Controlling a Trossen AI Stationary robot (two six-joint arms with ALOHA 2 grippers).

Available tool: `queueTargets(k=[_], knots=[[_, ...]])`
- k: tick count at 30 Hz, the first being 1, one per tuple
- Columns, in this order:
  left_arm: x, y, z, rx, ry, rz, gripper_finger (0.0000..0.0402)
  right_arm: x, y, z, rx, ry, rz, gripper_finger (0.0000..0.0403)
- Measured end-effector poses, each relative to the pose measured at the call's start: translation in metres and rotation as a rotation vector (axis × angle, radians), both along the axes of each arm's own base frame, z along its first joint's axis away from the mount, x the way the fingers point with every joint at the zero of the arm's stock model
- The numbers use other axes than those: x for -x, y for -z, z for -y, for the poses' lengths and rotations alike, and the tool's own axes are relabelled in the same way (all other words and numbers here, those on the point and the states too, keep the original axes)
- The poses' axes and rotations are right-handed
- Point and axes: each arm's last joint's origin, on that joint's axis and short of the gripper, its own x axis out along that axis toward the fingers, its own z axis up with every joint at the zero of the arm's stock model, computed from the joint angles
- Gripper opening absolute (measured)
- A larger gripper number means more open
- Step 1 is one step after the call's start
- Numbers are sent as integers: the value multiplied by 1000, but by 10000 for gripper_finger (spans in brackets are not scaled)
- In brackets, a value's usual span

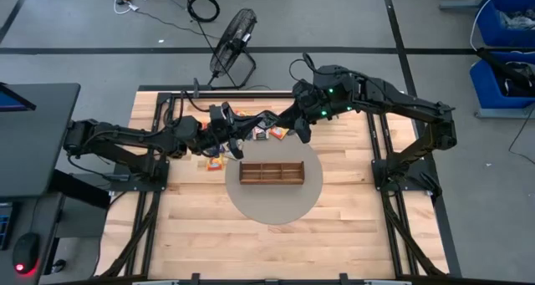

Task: Pick & Place Tea
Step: Put the blue tea bag into the right section of the wooden organizer

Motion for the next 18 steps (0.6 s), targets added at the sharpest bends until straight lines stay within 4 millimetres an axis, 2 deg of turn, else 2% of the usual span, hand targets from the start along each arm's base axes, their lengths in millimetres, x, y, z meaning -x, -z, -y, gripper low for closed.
queueTargets(k=[3,7,13,18], knots=[[0,0,0,1,4,1,4,0,0,0,16,-8,1,97],[0,0,0,2,5,1,5,-1,0,0,29,-27,2,17],[0,0,0,13,9,0,10,-1,1,0,38,-33,0,4],[0,1,1,16,14,-6,33,2,1,1,45,-31,-17,2]])
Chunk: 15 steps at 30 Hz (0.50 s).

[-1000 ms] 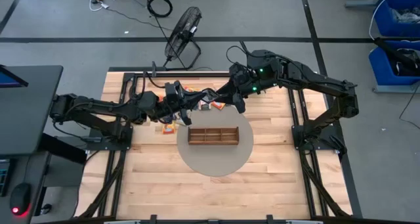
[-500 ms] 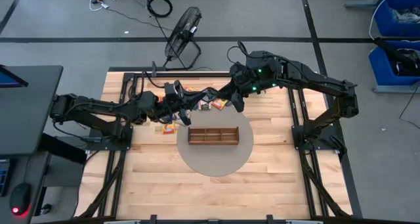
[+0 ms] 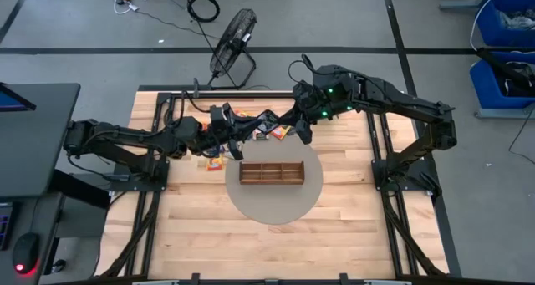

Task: Pick & Place Tea
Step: Put the blue tea bag into the right section of the wooden organizer

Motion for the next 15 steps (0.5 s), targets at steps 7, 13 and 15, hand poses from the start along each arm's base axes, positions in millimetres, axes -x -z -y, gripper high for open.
queueTargets(k=[7,13,15], knots=[[-1,5,3,7,7,-49,75,14,-2,4,6,14,-42,1],[-1,9,6,7,19,-109,102,34,4,5,30,-5,-181,1],[1,10,5,10,17,-145,107,36,9,4,37,-28,-242,0]])
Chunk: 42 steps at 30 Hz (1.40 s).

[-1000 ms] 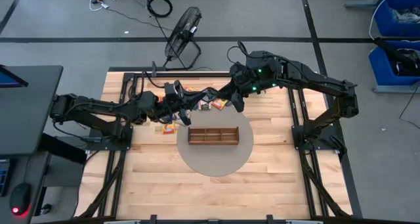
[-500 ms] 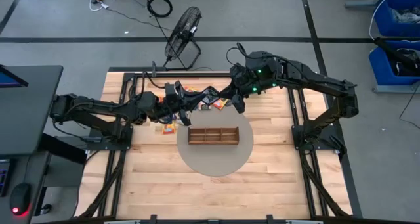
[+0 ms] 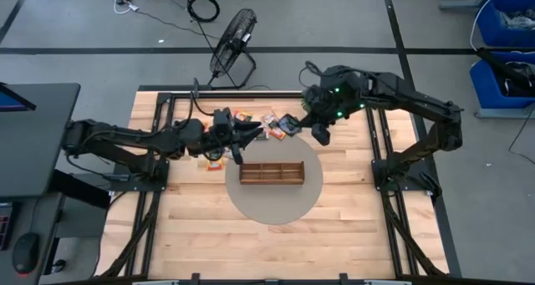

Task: Pick & Place Tea
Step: Put the blue tea bag into the right section of the wooden organizer

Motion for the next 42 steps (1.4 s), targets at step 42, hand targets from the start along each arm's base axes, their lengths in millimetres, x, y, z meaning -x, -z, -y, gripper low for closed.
queueTargets(k=[42], knots=[[53,-3,-23,108,-137,-254,110,-30,201,-4,84,-270,-384,0]])
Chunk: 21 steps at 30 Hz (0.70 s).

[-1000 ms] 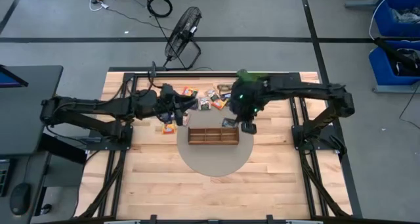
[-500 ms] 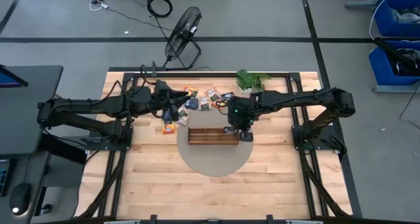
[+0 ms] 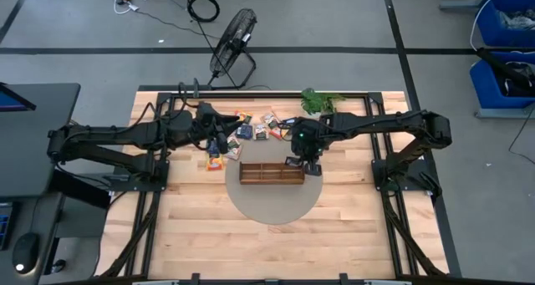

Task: Pick & Place Tea
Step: Put the blue tea bag into the right section of the wooden organizer

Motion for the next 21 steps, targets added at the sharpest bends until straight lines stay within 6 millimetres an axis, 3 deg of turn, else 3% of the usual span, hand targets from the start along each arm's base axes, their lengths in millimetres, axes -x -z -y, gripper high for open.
queueTargets(k=[5,16,21], knots=[[0,0,0,0,0,0,110,-2,1,-1,-24,-30,19,0],[0,0,0,0,0,0,110,-12,23,1,-20,-41,-51,0],[0,0,0,0,0,0,110,-11,23,1,-19,-25,-59,25]])
